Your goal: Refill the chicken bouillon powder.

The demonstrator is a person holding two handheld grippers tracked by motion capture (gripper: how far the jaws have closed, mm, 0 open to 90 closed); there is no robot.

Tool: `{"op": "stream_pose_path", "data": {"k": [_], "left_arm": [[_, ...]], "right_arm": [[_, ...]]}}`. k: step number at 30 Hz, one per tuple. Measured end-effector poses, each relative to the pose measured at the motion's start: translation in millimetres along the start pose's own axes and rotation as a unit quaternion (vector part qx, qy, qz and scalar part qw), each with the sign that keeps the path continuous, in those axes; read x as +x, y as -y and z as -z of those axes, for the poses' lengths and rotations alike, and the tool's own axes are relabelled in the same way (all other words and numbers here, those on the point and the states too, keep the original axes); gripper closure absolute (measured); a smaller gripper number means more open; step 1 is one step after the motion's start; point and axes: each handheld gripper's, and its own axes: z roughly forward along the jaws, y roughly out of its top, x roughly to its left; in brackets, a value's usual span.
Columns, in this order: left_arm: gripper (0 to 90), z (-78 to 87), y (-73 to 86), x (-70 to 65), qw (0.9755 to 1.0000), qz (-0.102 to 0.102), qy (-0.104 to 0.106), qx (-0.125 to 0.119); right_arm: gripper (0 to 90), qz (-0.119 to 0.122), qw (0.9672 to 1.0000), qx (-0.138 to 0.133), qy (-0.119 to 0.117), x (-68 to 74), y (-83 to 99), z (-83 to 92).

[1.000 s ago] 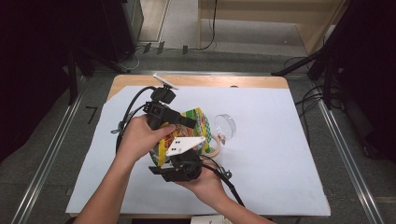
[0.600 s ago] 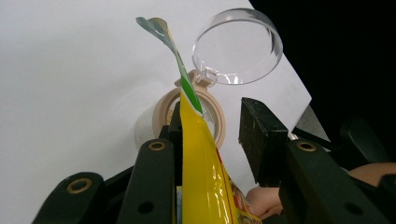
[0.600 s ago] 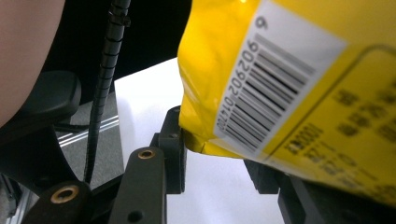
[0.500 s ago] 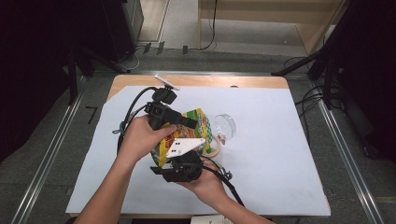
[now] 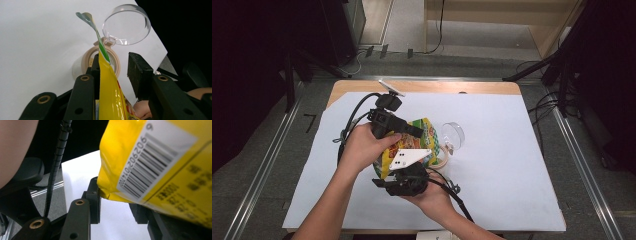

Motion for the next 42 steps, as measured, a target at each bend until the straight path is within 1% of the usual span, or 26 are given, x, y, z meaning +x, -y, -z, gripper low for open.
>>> {"op": "stream_pose_path", "data": {"k": [1,3,8,12,15,18,22,24,25,26,29,37,42], "left_arm": [[68.4,0.6,-1.1,0.9,1.0000,-0.001,0.004,0.002],[68.3,0.6,-2.2,0.4,1.0000,-0.001,0.005,0.000],[68.1,-0.6,-2.7,-0.4,1.0000,-0.004,0.000,0.004],[68.0,0.7,-2.0,0.3,1.0000,-0.005,0.001,0.003],[68.1,1.0,-1.1,1.5,1.0000,0.002,0.002,0.001],[68.2,0.2,-0.6,0.5,1.0000,-0.002,0.000,0.003],[68.1,0.4,-0.5,1.6,1.0000,-0.001,0.001,0.000],[68.1,-0.1,-0.2,1.9,1.0000,-0.001,-0.002,0.001],[68.2,-0.3,-0.1,2.0,1.0000,-0.002,-0.002,0.001],[68.2,-0.3,0.0,2.2,1.0000,-0.002,-0.002,0.001],[68.1,0.4,0.2,1.4,1.0000,0.000,-0.002,-0.002],[68.1,0.7,0.5,0.4,1.0000,-0.004,-0.005,-0.001],[68.2,0.4,0.4,0.7,1.0000,-0.003,-0.003,-0.002]], "right_arm": [[66.3,0.002,1.0000,0.000,0.001,-0.3,-0.3,0.3],[66.4,0.005,1.0000,-0.003,0.004,-1.3,-1.1,1.3],[66.4,0.001,1.0000,-0.003,0.003,-2.2,-0.5,1.1],[66.4,0.002,1.0000,-0.003,0.001,-2.1,-0.5,0.4],[66.4,0.001,1.0000,-0.003,0.000,-2.4,-0.2,-0.9],[66.4,0.000,1.0000,-0.002,-0.001,-2.4,0.4,-1.6],[66.4,0.001,1.0000,-0.001,-0.001,-2.8,0.5,-1.3],[66.5,0.004,1.0000,-0.001,0.000,-3.7,0.7,-1.8],[66.4,0.000,1.0000,0.001,-0.002,-3.6,0.9,-2.6],[66.5,0.003,1.0000,-0.001,0.001,-4.3,1.2,-3.3],[66.5,0.001,1.0000,-0.001,0.000,-4.1,0.7,-3.0],[66.6,0.001,1.0000,-0.001,-0.002,-3.1,0.8,-2.9],[66.6,0.000,1.0000,-0.001,-0.002,-3.2,0.7,-2.8]]}}
